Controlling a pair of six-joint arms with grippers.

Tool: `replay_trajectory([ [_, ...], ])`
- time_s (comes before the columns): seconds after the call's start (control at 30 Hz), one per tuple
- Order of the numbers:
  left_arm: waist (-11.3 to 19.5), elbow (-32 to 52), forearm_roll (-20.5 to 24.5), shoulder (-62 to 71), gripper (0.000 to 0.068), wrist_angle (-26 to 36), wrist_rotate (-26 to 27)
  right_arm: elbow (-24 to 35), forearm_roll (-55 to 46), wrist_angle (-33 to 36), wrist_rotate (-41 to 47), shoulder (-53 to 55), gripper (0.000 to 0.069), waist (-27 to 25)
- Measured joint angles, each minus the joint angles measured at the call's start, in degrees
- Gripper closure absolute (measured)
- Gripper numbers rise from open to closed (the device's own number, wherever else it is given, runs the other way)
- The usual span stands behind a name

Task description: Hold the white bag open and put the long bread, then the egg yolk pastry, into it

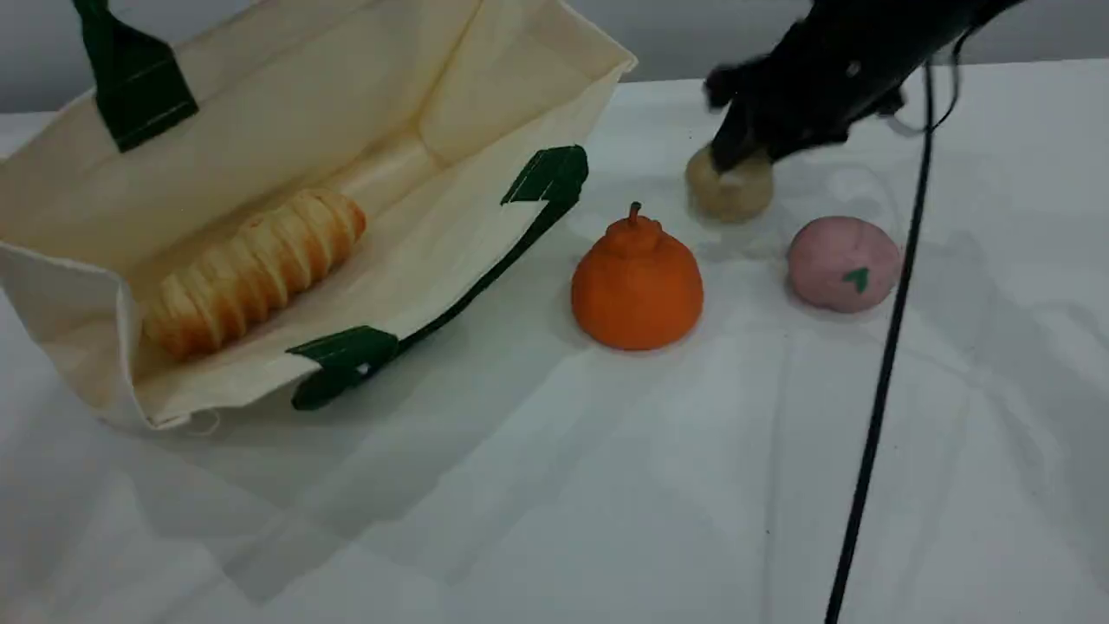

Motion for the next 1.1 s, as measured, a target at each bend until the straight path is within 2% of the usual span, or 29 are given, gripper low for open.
replay_trajectory([
  [0.23,0.0,0.0,0.0,0.0,0.0599,0.0,0.2,0.2,-7.8,6.4,8.7,-9.2,0.0482,-5.7],
  [0.33,0.0,0.0,-0.1,0.0,0.0599,0.0,0.2,0.6,-11.2,9.2,11.9,-13.7,0.0484,-5.8],
  [0.47,0.0,0.0,-0.1,0.0,0.0599,0.0,0.2,4.4,-12.7,9.1,13.0,-21.4,0.0485,-5.1],
  [0.63,0.0,0.0,-0.2,0.0,0.0599,0.0,0.2,12.5,-9.9,6.4,11.0,-31.4,0.0486,-4.6],
  [0.77,0.0,0.0,-0.2,0.0,0.0599,0.0,0.2,21.2,-3.1,2.8,5.0,-38.7,0.0491,-1.7],
  [0.9,0.0,0.0,-0.2,0.0,0.0599,0.0,0.2,28.4,5.4,2.2,-2.9,-42.6,0.0493,3.8],
  [1.0,0.0,0.0,-0.2,0.0,0.0599,0.0,0.2,31.6,11.1,0.3,-8.8,-42.5,0.0493,9.2],
  [1.1,0.0,0.0,-0.3,0.0,0.0599,0.0,0.2,32.3,17.4,-3.5,-14.6,-41.7,0.0493,15.3],
])
